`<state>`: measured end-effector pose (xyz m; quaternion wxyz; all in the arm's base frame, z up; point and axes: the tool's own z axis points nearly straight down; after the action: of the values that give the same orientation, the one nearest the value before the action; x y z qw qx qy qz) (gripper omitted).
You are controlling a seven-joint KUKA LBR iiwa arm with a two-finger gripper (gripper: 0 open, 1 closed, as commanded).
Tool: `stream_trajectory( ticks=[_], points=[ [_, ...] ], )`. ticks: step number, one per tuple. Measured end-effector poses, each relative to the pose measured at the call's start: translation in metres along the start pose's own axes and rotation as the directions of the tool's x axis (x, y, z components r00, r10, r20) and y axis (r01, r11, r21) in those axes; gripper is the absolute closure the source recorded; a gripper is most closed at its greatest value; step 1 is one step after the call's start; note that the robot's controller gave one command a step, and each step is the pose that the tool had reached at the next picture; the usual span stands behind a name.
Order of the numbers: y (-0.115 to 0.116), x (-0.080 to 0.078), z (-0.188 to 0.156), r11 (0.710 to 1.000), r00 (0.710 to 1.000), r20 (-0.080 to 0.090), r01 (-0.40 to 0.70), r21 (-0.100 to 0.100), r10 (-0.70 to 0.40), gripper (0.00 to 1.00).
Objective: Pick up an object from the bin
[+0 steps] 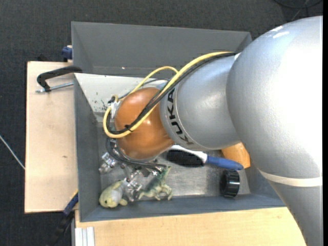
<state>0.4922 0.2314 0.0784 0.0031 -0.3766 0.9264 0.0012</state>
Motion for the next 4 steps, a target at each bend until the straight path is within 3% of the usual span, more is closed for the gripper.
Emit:
stream_trajectory(
  ticks=[4],
  points=[
    [-0.0002, 0.0004, 0.0002, 1.000, 1.000, -0.002, -0.002, -0.001, 0.002, 0.00]
  ],
)
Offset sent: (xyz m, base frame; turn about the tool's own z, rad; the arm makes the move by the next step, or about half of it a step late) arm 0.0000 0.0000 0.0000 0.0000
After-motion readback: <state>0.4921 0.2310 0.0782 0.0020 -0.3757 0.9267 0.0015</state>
